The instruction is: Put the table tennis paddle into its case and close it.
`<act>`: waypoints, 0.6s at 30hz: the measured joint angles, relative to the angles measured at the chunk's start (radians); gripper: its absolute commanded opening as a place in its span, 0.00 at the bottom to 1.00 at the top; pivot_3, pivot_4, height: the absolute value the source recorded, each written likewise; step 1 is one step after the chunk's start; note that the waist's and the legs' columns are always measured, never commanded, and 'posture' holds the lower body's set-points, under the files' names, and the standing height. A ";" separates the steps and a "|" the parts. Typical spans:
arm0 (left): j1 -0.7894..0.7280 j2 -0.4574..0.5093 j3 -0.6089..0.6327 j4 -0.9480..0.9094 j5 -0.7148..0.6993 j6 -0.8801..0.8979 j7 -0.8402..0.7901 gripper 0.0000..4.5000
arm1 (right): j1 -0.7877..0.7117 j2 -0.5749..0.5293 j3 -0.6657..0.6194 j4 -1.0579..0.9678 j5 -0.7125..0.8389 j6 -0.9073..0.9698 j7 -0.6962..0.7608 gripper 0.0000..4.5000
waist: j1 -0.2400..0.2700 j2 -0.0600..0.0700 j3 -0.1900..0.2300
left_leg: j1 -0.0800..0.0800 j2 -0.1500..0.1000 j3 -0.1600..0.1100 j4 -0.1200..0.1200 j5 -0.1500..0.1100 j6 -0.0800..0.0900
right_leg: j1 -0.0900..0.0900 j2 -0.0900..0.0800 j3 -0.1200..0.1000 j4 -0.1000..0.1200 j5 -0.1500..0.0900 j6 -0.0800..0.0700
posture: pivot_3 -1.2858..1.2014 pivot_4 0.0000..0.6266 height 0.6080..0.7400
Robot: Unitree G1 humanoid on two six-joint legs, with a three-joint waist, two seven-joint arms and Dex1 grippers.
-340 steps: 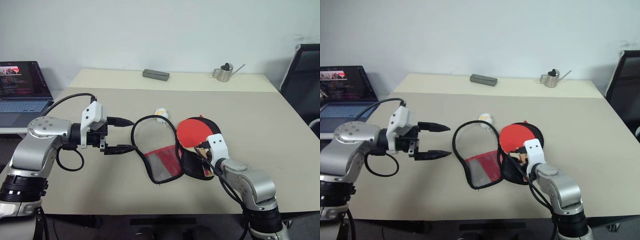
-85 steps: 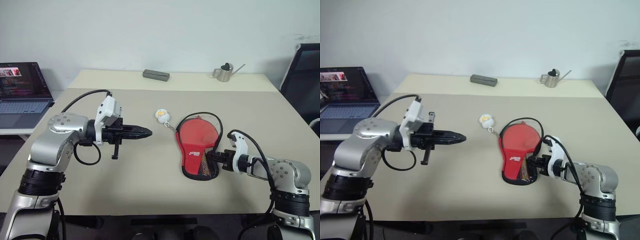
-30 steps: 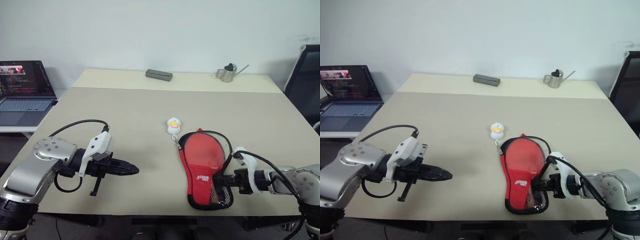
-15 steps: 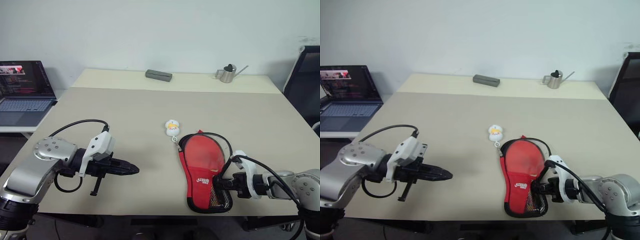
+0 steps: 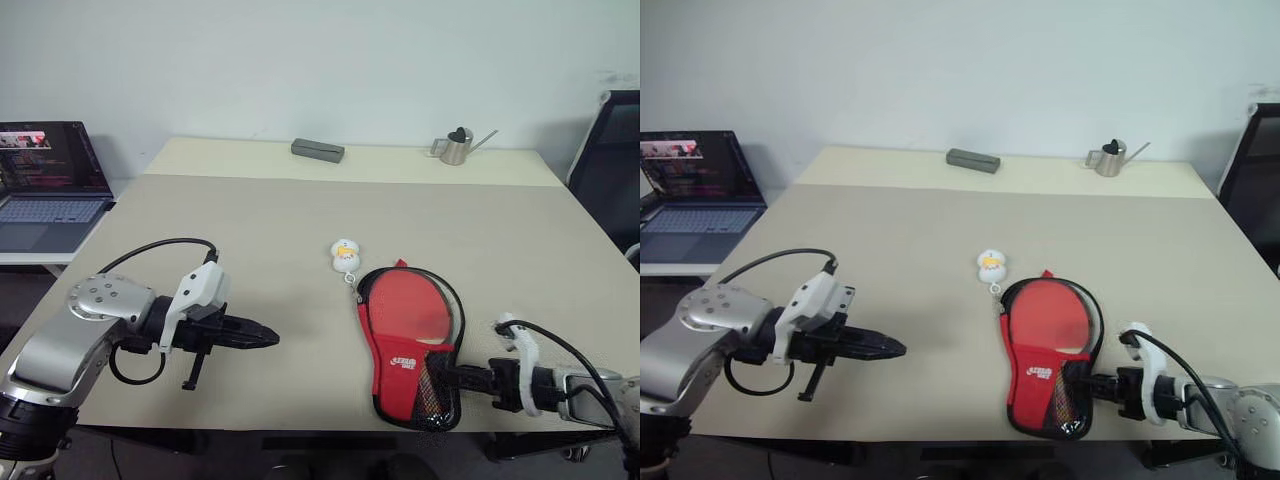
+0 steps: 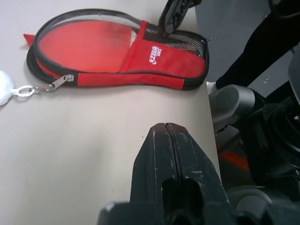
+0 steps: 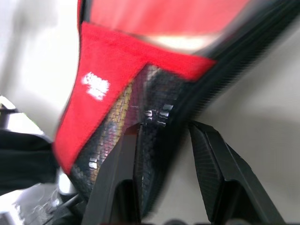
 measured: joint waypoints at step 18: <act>-0.082 -0.080 0.094 0.102 -0.021 0.053 0.184 0.00 | -0.147 -0.072 0.209 0.030 -0.293 -0.603 0.369 0.99 | 0.000 0.000 0.002 | 0.001 0.001 0.001 0.000 0.000 0.000 | 0.000 0.000 0.000 0.000 0.001 0.002 | 0.52 0.24 1.00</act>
